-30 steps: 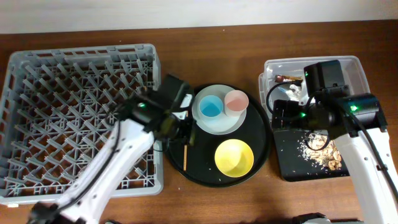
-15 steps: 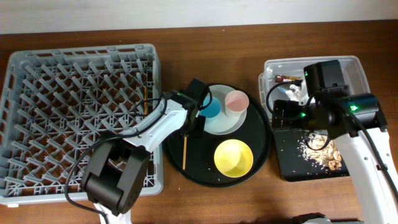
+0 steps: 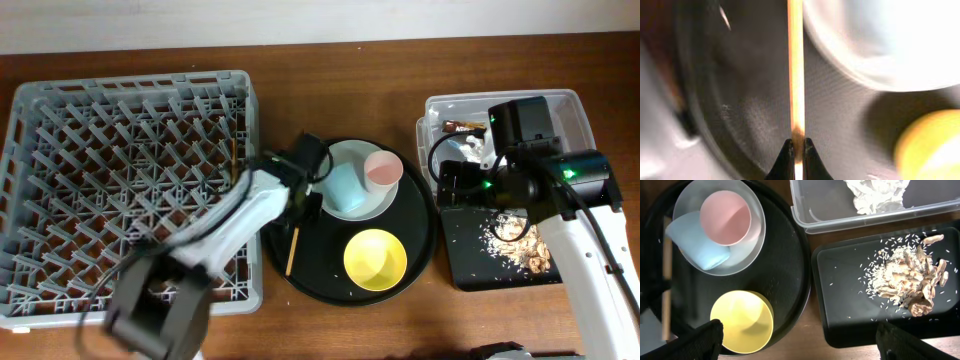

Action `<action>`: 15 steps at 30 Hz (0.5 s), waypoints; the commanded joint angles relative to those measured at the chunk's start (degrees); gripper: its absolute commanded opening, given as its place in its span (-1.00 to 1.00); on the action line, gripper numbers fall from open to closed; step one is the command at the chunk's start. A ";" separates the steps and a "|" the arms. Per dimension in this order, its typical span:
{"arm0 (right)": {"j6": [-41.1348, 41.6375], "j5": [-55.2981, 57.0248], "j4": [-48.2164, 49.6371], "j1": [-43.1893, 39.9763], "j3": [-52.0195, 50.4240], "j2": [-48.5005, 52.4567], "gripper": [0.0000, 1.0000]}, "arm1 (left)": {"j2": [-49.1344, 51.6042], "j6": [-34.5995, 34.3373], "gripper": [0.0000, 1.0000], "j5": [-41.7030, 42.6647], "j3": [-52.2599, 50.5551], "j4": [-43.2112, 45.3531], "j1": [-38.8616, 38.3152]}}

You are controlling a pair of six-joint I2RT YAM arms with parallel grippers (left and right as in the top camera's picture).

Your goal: Sort waste into correct bins and load items into the dishwasher rack

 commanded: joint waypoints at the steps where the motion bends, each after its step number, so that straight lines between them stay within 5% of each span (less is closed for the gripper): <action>1: -0.09 0.52 -0.02 -0.20 0.31 -0.22 0.97 | -13.97 0.28 -1.00 -0.39 5.05 -3.56 2.32; 7: -0.09 0.52 -0.02 -0.20 0.31 -0.22 0.97 | -16.09 7.89 -1.00 -2.99 5.18 -6.86 17.27; 14: -0.09 0.52 -0.02 -0.20 0.31 -0.22 0.97 | -4.44 10.16 -0.99 -3.89 5.18 -5.01 18.60; 15: -0.09 0.52 -0.02 -0.20 0.31 -0.22 0.97 | -3.78 10.16 -0.87 -3.89 5.18 -4.94 18.60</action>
